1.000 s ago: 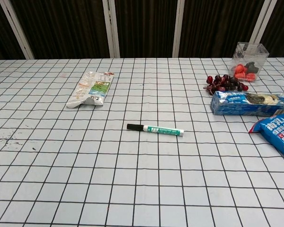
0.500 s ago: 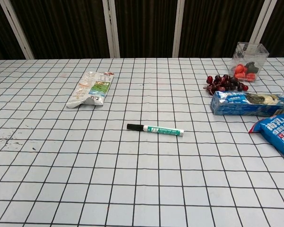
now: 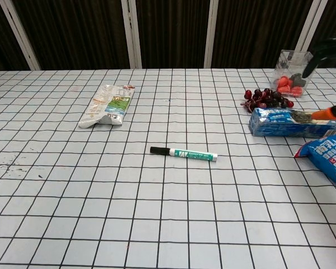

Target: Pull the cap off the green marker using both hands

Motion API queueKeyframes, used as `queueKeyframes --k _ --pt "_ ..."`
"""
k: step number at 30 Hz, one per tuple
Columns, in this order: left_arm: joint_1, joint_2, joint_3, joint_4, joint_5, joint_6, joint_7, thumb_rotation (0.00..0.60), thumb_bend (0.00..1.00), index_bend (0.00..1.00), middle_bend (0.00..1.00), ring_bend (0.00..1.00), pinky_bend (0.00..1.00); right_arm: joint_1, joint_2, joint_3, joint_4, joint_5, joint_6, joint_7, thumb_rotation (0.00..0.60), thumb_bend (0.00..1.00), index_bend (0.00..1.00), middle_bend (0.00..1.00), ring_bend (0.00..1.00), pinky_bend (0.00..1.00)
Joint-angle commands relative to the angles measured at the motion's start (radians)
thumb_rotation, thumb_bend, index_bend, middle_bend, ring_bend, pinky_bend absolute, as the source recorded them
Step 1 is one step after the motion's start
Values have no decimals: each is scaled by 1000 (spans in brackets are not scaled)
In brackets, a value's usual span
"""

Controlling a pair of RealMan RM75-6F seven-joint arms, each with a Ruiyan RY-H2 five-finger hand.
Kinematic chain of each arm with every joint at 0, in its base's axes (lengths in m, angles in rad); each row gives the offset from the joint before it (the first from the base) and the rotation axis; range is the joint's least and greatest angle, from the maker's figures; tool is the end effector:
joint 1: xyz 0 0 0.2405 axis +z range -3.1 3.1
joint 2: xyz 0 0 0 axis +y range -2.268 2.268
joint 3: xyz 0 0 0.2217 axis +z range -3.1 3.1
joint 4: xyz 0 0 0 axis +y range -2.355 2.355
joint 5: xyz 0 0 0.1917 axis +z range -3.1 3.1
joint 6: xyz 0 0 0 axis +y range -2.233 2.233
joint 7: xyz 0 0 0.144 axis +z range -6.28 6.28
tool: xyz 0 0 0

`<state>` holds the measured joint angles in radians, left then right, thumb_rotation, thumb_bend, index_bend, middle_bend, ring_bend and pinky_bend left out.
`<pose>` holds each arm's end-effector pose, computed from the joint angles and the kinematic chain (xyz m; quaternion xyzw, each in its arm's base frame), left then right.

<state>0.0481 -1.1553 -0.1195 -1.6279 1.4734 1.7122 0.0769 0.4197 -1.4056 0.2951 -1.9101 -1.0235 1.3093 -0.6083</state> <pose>-0.2761 0.1483 0.1909 -0.5020 -0.3345 -0.4143 0.6815 -0.1471 -0.2665 0.0833 0.5969 -0.4329 0.3954 0.5477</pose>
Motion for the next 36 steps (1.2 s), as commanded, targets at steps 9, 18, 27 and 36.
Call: queueKeyframes --k 9,18,27,36 --pt "-9 -20 -12 113 -65 -61 -72 600 422 22 0 0 28 314 -313 124 152 371 -57 -254 600 201 398 42 50 0" --pt "-30 -47 -20 189 -93 -111 -106 600 422 22 0 0 28 436 -459 138 317 487 -71 -304 600 239 412 42 50 0" --pt "-39 -73 -22 249 -114 -141 -125 600 422 24 0 0 28 506 -537 124 464 527 -82 -333 600 287 447 42 49 0" --pt "-41 -89 -26 288 -129 -156 -147 600 422 32 0 0 28 499 -560 97 530 549 -114 -300 600 305 477 42 50 0"
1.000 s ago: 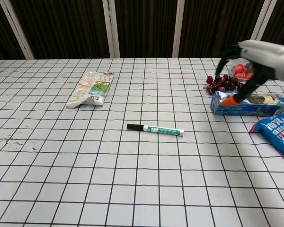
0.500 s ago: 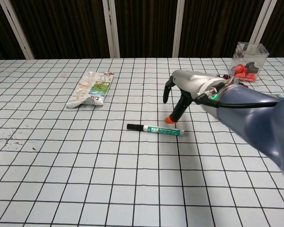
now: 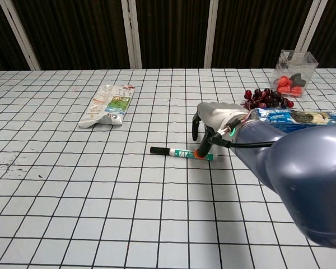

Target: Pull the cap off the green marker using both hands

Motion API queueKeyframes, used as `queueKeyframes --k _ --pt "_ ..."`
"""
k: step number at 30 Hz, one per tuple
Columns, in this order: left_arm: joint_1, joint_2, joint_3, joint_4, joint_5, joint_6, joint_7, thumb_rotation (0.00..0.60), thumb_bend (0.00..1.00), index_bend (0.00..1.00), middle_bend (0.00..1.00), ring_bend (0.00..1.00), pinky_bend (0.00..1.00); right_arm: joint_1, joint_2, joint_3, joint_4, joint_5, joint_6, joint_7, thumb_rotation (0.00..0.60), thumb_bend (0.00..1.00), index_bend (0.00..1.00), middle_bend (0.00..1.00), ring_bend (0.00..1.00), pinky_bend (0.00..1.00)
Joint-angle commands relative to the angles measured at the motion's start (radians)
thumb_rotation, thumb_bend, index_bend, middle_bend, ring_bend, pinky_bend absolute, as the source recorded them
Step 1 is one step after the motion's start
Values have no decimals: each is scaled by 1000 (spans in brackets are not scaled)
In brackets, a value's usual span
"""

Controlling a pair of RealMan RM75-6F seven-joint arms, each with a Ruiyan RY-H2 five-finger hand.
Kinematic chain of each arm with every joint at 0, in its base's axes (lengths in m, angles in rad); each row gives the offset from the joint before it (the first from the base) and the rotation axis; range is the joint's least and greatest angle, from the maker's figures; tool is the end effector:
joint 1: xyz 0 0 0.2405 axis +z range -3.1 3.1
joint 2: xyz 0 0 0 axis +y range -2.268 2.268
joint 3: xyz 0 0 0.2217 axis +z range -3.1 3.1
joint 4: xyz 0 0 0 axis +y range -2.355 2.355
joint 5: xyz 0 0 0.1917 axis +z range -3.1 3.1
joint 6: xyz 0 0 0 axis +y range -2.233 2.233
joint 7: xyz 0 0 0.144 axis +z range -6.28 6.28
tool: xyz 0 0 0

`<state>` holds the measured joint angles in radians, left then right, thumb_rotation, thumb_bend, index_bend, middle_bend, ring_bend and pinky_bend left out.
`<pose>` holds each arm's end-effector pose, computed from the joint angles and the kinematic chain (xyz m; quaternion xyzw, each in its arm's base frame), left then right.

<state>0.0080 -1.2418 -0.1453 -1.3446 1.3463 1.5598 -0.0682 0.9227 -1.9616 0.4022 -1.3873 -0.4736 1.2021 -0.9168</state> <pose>-0.3331 0.1625 0.1858 -0.4935 -0.3686 -0.3629 0.6992 -0.0607 -0.3147 -0.0687 0.6692 -0.4791 0.2729 0.4982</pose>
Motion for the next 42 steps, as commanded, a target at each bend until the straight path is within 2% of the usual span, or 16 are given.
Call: queueKeyframes --k 1,9,19,37,42 --pt "-1 -4 0 7 -3 -5 -2 600 422 32 0 0 28 -7 -4 -13 8 -2 -9 14 600 304 477 42 49 0" --pt "-7 -9 1 -5 4 -5 12 600 422 32 0 0 28 -28 9 -38 -25 -33 -4 49 600 304 487 42 49 0" --pt "-8 -6 0 -25 0 -2 42 600 422 36 0 0 28 -33 8 -43 -3 -40 -31 80 600 310 539 42 50 0" --pt "-16 -2 1 -65 4 0 95 600 422 47 0 0 28 -48 25 -55 6 -51 -53 117 600 344 556 42 49 0" --pt "-17 2 0 -79 8 7 104 600 422 51 0 0 28 -49 25 -58 8 -60 -59 128 600 350 589 42 50 0"
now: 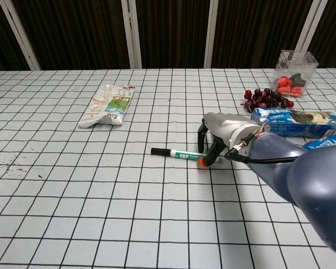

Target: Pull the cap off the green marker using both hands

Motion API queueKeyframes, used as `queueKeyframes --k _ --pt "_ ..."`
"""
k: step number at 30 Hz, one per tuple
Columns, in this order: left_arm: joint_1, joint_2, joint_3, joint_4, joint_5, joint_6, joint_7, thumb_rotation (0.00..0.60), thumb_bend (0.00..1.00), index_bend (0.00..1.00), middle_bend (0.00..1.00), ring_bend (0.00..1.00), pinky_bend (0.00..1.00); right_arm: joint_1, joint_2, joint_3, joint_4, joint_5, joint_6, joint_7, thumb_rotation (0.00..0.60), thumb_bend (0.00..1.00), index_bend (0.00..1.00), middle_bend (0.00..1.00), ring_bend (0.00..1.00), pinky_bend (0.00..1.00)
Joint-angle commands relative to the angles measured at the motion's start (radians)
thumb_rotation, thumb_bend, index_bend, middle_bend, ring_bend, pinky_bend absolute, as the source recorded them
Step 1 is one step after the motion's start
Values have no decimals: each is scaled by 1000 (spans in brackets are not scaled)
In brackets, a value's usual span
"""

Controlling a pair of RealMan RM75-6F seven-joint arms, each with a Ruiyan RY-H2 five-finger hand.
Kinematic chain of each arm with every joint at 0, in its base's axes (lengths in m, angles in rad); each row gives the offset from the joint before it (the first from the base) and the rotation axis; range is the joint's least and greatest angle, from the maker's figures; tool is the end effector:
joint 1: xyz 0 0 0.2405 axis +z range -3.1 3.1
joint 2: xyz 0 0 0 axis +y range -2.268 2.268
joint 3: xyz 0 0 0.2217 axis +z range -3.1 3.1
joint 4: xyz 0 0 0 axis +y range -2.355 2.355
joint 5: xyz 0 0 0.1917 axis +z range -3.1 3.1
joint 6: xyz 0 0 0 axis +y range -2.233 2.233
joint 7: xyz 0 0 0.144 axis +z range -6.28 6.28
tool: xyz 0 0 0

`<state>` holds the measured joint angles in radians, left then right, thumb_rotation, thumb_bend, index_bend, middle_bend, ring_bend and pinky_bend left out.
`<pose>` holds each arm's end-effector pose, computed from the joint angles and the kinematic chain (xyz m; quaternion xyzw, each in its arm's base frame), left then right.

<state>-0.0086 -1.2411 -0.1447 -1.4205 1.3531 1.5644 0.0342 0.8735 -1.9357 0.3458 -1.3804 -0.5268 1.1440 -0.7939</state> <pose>-0.3177 0.1687 0.1768 -0.5067 -0.3602 -0.3567 0.6973 -0.0787 -0.3095 -0.0725 0.6659 -0.4992 0.2859 0.4751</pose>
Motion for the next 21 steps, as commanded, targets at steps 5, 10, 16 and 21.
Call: queueKeyframes --k 5,10,16,21 --pt "2 3 1 -11 2 8 11 600 422 57 0 0 28 -1 -2 -4 4 -18 -7 20 600 375 606 42 57 0" --pt "4 4 1 -12 0 10 13 600 422 59 0 0 28 -4 -3 -9 13 -19 -18 28 600 383 623 43 57 0" --pt "3 4 2 -12 1 10 19 600 422 63 0 0 28 -5 -4 -16 23 -26 -26 36 600 393 634 47 60 0" --pt "3 4 3 -15 2 11 21 600 422 68 0 0 28 -7 0 -18 18 -28 -28 36 600 404 638 50 61 0"
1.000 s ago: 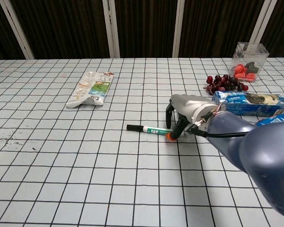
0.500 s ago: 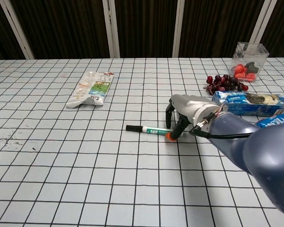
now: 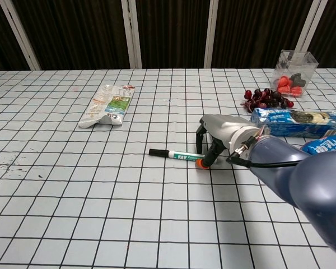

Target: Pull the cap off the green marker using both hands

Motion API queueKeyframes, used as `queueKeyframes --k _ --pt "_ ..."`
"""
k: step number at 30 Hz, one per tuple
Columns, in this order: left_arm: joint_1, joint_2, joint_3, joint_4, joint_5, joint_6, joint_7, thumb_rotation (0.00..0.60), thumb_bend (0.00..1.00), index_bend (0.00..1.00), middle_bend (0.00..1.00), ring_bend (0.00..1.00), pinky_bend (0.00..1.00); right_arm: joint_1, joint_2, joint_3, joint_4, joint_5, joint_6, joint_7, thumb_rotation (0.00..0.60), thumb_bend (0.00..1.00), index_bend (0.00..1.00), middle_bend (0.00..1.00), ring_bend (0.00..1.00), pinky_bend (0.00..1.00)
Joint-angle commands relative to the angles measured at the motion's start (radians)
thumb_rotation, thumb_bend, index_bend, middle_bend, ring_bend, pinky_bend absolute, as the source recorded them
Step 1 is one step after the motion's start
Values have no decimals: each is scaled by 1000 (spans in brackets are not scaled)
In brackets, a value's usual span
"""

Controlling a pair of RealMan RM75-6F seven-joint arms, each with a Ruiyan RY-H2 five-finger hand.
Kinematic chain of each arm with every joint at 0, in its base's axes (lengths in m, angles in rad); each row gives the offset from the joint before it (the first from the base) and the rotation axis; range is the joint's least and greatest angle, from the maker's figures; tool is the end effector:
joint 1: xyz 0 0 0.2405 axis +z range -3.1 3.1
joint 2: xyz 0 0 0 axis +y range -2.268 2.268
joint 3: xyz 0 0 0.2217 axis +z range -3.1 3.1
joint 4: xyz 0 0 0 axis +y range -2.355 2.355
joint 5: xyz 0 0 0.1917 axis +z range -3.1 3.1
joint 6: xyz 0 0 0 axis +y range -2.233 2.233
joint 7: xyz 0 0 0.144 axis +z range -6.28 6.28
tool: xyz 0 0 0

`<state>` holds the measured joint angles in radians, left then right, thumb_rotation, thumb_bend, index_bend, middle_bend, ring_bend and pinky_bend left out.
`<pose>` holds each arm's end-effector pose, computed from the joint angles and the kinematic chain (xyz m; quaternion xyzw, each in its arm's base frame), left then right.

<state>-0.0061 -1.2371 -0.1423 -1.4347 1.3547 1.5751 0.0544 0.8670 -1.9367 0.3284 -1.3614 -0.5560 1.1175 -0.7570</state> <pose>-0.3153 0.1674 0.1773 -0.5079 -0.3555 -0.3541 0.7002 -0.0815 -0.3088 -0.0757 0.6705 -0.4980 0.2913 0.4664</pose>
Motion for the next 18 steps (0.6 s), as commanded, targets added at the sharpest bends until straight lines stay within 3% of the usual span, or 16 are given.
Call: queueKeyframes --k 1,18 --pt "0 0 0 -1 0 0 0 600 422 68 0 0 28 0 1 -1 -1 2 -3 -1 600 408 644 54 63 0" --pt "2 0 1 -4 3 8 1 600 422 81 0 0 28 -24 18 -14 -32 -77 3 70 600 510 779 106 102 0"
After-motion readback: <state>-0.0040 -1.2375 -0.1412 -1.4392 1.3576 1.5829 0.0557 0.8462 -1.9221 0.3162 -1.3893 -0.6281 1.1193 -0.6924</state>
